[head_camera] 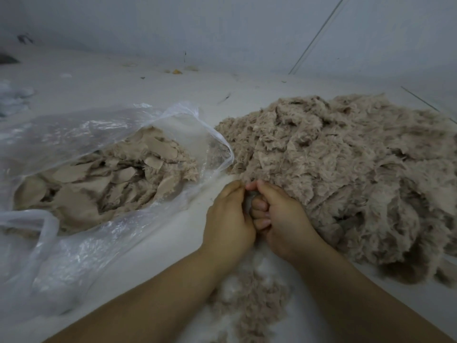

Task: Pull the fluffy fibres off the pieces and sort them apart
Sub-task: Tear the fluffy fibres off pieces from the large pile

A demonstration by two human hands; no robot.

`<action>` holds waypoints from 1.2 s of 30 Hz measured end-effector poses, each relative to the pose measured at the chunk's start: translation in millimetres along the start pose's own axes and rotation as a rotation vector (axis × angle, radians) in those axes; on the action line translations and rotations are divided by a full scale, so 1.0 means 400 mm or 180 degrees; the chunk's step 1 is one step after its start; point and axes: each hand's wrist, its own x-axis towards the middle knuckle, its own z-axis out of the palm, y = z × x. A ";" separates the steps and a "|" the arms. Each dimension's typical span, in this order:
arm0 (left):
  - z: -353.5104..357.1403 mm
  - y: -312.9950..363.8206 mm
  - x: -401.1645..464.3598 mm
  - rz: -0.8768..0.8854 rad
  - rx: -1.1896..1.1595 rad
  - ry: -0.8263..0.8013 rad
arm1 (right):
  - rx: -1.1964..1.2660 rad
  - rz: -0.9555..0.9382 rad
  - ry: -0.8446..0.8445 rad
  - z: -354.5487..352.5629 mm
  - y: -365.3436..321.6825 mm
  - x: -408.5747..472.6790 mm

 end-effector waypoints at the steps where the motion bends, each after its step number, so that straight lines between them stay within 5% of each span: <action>1: 0.008 0.010 -0.015 -0.0055 -0.0120 0.0040 | 0.0053 0.0039 0.0003 -0.001 -0.001 0.001; 10: 0.027 -0.019 0.021 -0.0450 -0.0557 0.0658 | 0.0223 0.0073 0.0124 -0.002 -0.003 0.000; 16: 0.024 -0.046 0.127 -0.0173 -0.0297 0.0329 | 0.0357 0.0150 0.0045 -0.003 -0.008 -0.002; 27: -0.030 -0.079 0.055 -0.0670 -0.1194 0.0531 | 0.0400 0.0140 0.0086 -0.016 -0.002 0.012; 31: -0.025 -0.035 0.100 0.0061 -0.0592 0.0795 | 0.0432 0.0172 0.0120 -0.013 -0.003 0.010; 36: -0.056 0.023 0.204 0.1393 0.0283 -0.0061 | 0.0504 0.0213 0.0202 -0.006 -0.008 0.004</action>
